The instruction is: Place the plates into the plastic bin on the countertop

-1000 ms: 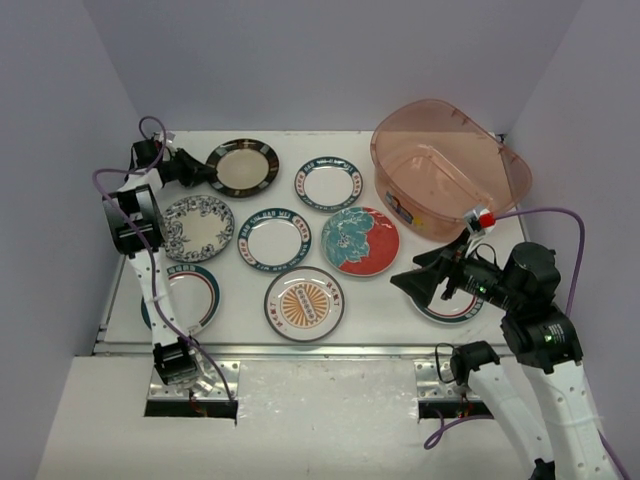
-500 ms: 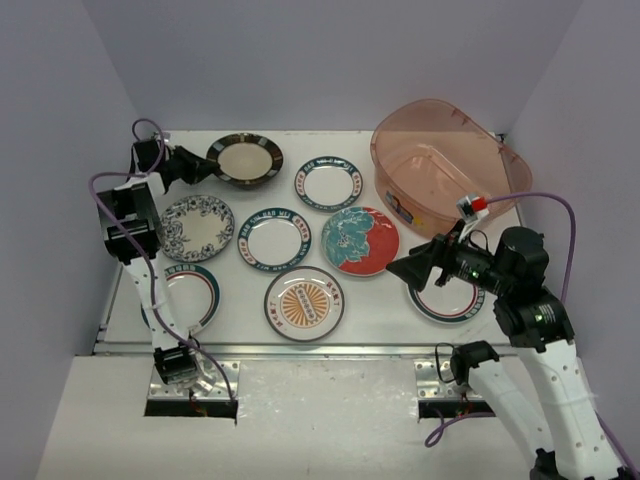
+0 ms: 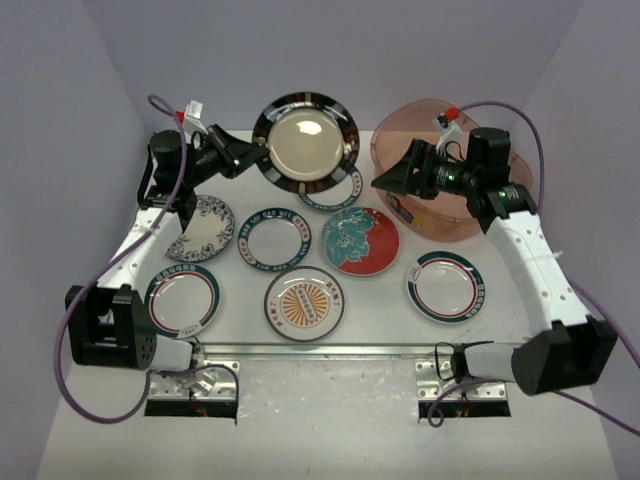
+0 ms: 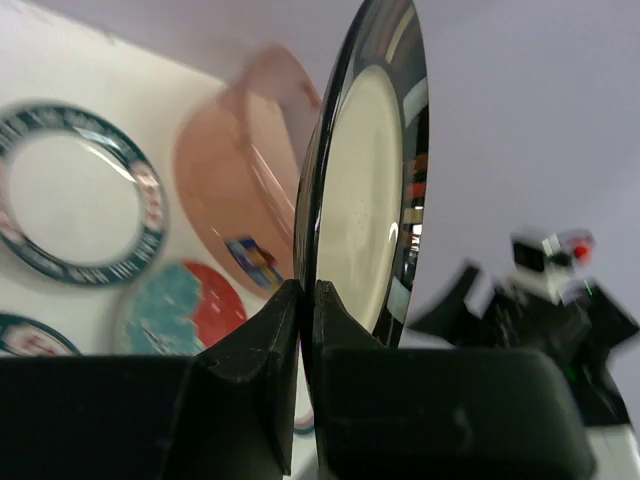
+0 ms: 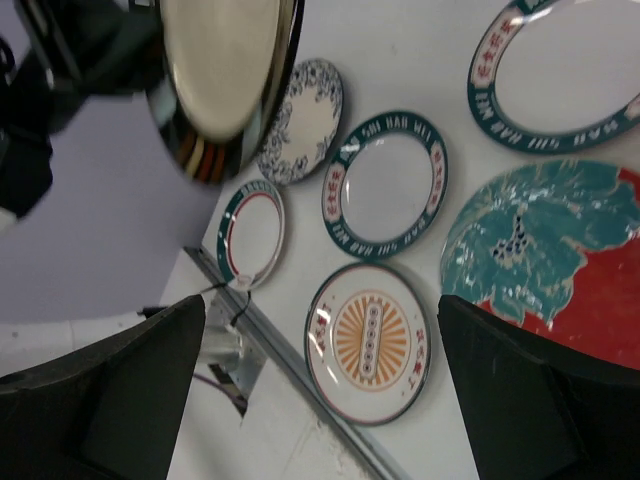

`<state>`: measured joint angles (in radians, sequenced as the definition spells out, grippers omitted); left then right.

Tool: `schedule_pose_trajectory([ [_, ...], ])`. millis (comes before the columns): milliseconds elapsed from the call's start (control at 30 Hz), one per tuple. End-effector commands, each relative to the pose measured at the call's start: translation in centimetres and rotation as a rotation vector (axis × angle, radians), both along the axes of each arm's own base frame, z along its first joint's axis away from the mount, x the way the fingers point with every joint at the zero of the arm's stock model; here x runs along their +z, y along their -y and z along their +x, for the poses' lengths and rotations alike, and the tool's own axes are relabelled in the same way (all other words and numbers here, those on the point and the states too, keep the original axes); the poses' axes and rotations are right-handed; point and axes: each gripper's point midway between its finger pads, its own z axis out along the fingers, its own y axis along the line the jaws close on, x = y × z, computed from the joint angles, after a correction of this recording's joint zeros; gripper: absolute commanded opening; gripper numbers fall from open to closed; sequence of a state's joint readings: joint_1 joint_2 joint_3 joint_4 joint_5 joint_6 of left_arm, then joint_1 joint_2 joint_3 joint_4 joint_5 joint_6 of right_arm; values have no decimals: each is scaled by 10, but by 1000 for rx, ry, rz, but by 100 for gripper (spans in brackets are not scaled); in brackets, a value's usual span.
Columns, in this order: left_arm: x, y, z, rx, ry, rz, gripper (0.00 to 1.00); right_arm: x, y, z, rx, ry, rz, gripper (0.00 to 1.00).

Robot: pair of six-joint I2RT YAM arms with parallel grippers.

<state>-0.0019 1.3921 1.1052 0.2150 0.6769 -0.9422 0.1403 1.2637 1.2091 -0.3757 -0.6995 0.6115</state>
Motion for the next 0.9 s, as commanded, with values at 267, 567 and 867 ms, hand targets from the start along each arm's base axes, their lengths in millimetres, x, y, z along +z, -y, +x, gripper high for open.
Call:
schedule_pose_trajectory([
  [267,42,74,-100,-238,133,-101,0,12,-15,5,191,-14,202,78],
  [567,40,81,-106,-263,141,-121,0,-11,-30,-23,313,-83,266,11],
  [867,14,17,-86,128,25,279,100,5,36,44,-186,-163,303,0],
])
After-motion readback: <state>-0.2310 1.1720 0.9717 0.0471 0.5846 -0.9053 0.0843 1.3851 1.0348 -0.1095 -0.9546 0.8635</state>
